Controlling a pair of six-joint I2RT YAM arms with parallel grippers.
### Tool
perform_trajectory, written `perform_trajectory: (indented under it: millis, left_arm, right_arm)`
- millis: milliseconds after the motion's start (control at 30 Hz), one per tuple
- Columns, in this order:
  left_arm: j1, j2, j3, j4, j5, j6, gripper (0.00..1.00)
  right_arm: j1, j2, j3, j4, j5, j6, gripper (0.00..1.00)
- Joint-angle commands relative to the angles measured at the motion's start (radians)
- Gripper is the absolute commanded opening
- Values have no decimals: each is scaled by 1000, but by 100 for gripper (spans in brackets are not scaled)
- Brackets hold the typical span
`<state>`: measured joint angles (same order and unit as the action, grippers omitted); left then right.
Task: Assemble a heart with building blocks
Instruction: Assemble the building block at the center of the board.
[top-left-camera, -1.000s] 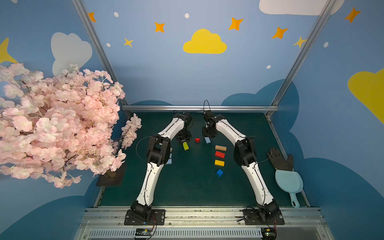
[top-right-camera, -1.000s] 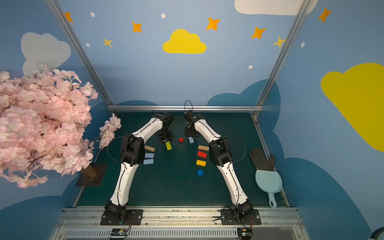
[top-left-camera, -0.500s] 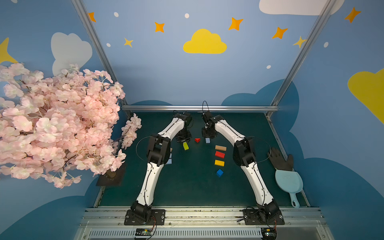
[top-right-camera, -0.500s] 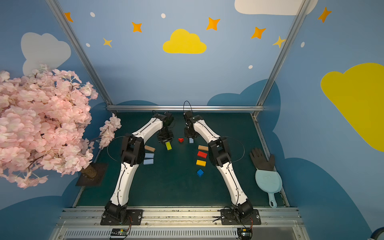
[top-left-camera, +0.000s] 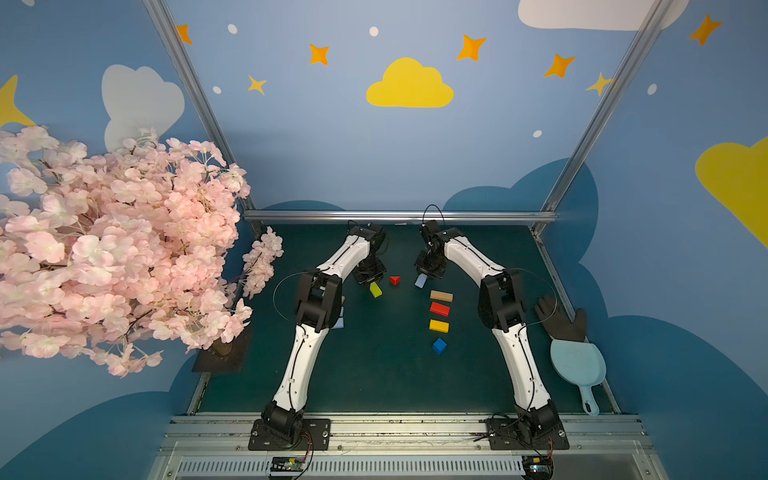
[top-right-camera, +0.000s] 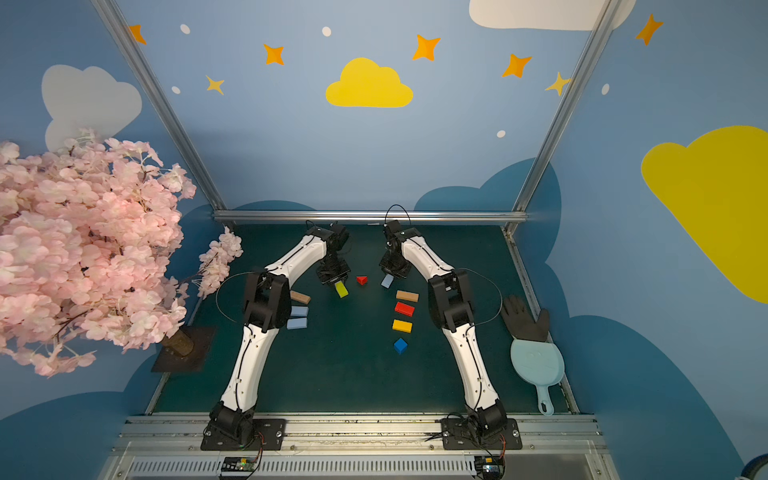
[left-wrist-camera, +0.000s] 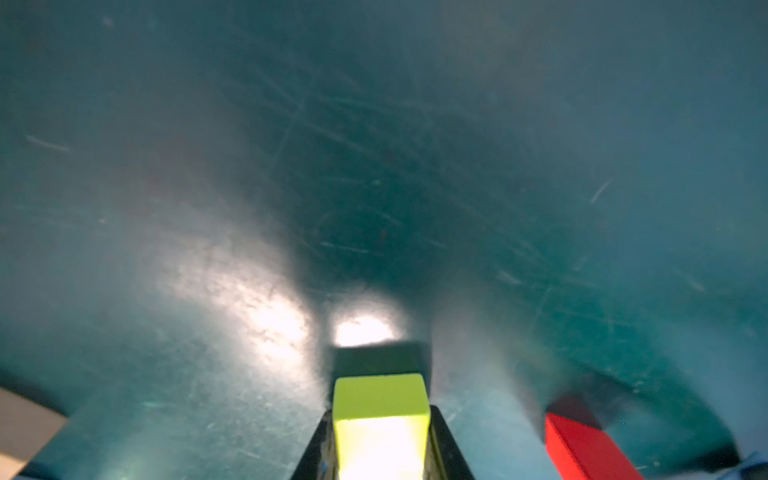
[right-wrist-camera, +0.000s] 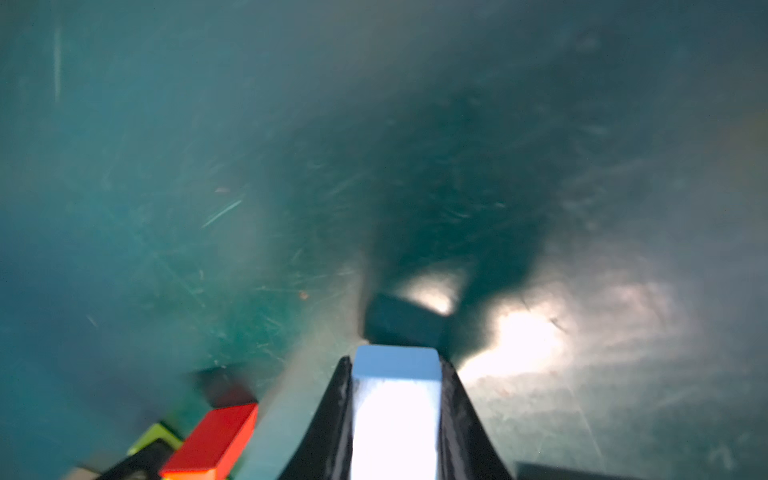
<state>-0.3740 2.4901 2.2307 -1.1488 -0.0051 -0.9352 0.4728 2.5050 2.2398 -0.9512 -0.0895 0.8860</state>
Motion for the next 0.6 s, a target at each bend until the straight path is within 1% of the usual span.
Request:
perform_trajectory:
  millis: [0, 233, 567]
  left_arm:
    - [-8, 49, 16, 16, 17, -55, 14]
    - [-14, 79, 54, 21, 24, -107, 14]
    - [-14, 116, 106, 16, 28, -158, 13]
  right_arm:
    - [11, 1, -31, -53, -40, 119, 0]
    - [21, 24, -20, -56, -62, 182, 0]
    - [42, 53, 1, -76, -80, 208, 0]
